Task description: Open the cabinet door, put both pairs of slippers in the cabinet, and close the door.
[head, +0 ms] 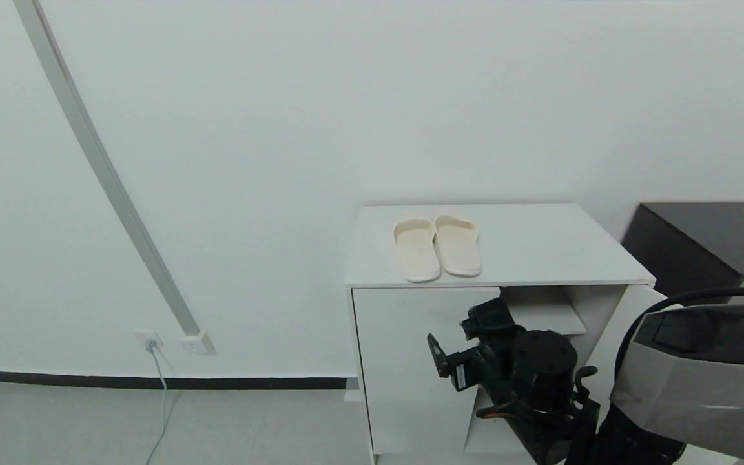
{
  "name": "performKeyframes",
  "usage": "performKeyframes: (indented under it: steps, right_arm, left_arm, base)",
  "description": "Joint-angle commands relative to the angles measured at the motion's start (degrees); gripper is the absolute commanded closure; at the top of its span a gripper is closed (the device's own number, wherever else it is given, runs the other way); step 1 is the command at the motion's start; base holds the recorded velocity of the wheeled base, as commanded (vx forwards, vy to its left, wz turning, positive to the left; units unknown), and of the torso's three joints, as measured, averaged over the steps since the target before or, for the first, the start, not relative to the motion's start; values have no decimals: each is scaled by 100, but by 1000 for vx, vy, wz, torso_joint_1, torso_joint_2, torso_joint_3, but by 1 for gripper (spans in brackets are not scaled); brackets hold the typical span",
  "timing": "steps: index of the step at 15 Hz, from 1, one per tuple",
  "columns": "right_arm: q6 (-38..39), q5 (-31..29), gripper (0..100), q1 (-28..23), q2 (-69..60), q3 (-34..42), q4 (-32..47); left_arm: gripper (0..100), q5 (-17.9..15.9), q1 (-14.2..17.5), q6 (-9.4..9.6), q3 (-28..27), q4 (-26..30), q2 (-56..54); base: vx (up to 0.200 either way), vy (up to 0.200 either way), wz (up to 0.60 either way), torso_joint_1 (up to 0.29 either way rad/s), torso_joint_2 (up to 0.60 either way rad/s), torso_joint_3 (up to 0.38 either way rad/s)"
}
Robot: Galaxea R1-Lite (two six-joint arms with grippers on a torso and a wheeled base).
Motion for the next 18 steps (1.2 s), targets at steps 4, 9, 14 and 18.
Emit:
performKeyframes:
  steps: [4, 9, 14, 18]
  right_arm:
    - [1073, -6, 0, -162, -1875, -2026, 4382]
    - [1724, -50, 0, -285, -1215, -3318, 5490]
    - [1583, -58, 0, -311, -644, -3468, 4989]
    - [1478, -58, 0, -381, -468, -3626, 4980]
  left_arm:
    - [100, 6, 0, -23, 0, 0, 7]
    - [100, 6, 0, -23, 0, 0, 7]
    - [100, 6, 9, -23, 0, 0, 7]
    - [100, 6, 0, -40, 0, 9, 7]
  base:
    - [0, 0, 0, 0, 0, 0]
    - [0, 0, 0, 0, 0, 0]
    - [80, 0, 0, 1, 1, 0]
    - [200, 0, 0, 4, 2, 0]
